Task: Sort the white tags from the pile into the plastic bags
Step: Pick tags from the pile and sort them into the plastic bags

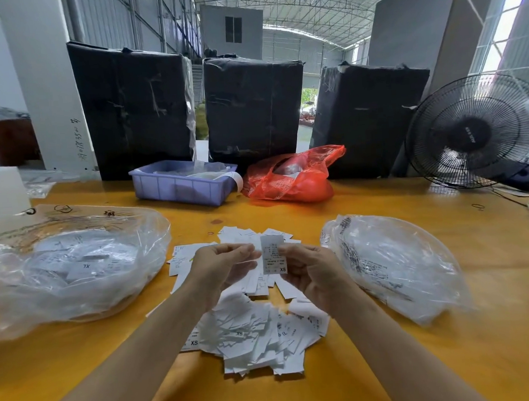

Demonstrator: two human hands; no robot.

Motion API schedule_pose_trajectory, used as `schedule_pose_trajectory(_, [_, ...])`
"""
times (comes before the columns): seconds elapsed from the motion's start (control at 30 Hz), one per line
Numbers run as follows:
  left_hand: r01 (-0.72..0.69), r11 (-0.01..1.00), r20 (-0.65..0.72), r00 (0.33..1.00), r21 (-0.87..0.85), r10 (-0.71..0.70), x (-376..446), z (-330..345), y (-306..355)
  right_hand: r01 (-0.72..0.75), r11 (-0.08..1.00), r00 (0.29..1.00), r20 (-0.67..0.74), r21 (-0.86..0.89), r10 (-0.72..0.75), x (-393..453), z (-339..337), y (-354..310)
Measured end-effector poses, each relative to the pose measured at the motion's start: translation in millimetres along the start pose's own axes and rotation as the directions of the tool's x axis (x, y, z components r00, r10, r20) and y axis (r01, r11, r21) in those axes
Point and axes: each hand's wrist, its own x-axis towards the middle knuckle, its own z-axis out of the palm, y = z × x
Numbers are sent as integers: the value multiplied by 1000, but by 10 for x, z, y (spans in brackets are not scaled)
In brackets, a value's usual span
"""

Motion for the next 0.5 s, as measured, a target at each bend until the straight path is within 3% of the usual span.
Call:
schedule_pose_trajectory(0.17, [26,999,66,997,27,-28,-33,23,6,10,999,1000,8,48,-11,-17,-32,-27])
schedule_pose_trajectory(0.33, [41,999,123,992,4,-42,-72,31,13,123,987,983,-120,-107,-135,-1,-77,-51])
schedule_pose_trajectory(0.5, [66,998,151,986,-8,-64,-84,47,0,169,983,982,-101,73,-161,-11,-109,-117])
